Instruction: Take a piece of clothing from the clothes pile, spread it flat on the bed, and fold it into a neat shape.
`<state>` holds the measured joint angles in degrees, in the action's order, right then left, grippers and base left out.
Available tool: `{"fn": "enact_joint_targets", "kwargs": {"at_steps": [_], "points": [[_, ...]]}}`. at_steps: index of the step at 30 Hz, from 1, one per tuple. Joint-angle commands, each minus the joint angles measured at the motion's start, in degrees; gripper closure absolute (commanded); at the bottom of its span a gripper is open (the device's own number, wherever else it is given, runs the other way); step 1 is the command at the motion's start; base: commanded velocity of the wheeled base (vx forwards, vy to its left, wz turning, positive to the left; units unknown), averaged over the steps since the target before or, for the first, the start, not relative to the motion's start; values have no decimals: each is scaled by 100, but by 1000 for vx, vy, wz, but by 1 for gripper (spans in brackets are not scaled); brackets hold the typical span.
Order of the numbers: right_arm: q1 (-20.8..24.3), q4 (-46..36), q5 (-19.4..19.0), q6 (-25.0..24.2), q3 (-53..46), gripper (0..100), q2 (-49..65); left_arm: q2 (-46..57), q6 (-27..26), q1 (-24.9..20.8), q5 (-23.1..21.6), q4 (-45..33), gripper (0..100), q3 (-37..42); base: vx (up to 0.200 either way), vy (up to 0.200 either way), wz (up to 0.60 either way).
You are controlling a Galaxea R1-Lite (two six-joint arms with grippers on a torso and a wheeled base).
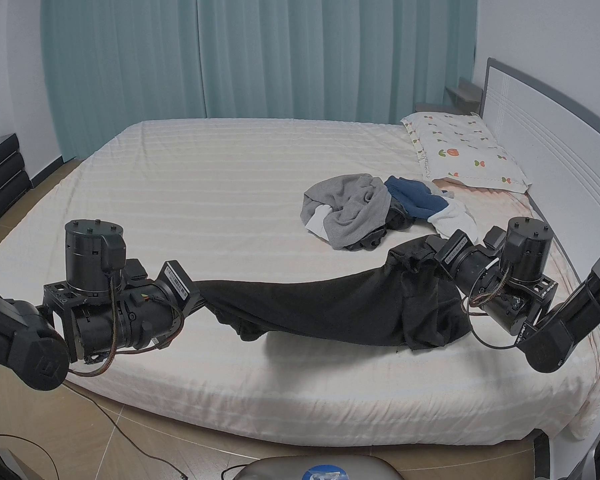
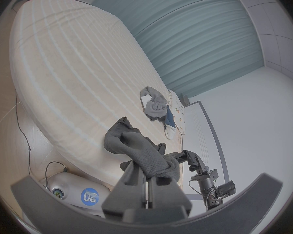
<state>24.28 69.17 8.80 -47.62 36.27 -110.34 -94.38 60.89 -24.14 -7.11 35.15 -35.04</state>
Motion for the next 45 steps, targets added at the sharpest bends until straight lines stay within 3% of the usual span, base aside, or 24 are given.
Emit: {"fn": "enact_joint_targets", "kwargs": {"at_steps": [1, 18, 31, 38, 45], "points": [[-3, 97, -1, -2, -6, 100, -32, 69, 2, 23, -1, 1, 100, -3, 0, 200, 0], [-38, 167, 51, -20, 82, 100, -14, 218, -7, 164, -10, 10, 100, -21, 0, 200, 0], [-38, 1125, 43, 7, 21, 100, -23, 218, -25, 401, -1, 10, 100, -91, 0, 200, 0], [-11, 1178, 34, 51, 30, 100, 109, 271, -7, 533, -10, 10, 100, -126, 0, 200, 0], [-3, 1160, 25, 244, 65, 100, 276, 245, 10, 586, -1, 520, 100, -21, 0, 200, 0]]}}
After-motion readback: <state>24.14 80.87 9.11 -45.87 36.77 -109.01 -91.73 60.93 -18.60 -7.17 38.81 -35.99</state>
